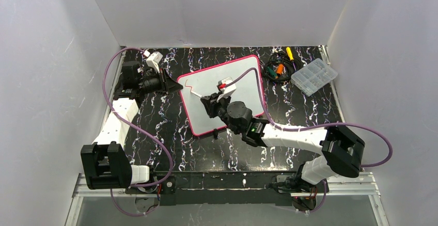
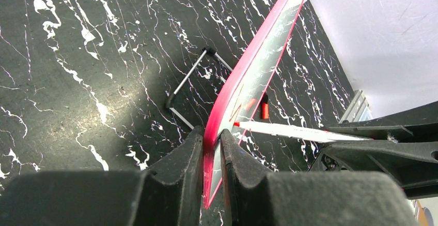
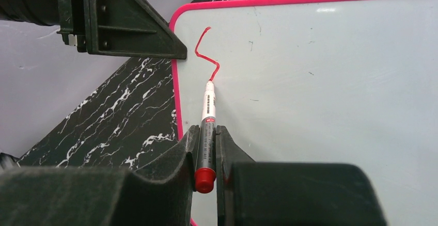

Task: Write a sentence on the whiteboard

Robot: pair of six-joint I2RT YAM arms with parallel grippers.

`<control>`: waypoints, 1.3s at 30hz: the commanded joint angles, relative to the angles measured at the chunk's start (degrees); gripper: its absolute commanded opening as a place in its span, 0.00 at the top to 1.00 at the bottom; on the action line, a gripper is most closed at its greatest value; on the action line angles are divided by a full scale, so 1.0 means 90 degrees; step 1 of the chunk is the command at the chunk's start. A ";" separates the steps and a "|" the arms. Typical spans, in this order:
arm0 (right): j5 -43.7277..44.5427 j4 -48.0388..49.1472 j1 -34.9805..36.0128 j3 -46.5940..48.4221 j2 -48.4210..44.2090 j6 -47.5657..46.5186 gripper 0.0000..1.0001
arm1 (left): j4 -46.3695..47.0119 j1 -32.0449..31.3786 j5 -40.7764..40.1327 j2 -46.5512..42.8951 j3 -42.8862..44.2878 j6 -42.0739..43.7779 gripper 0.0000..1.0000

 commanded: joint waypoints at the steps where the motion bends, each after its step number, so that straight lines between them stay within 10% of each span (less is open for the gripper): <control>1: -0.0027 0.0077 0.0090 -0.0015 -0.0032 -0.0096 0.99 | -0.0196 -0.0045 0.0038 -0.0254 -0.0107 0.0058 1.00; 39: 0.0113 0.0296 -0.0101 0.0183 -0.0259 -0.0521 0.99 | -0.0235 -0.0046 -0.0079 -0.0238 -0.0117 0.0100 1.00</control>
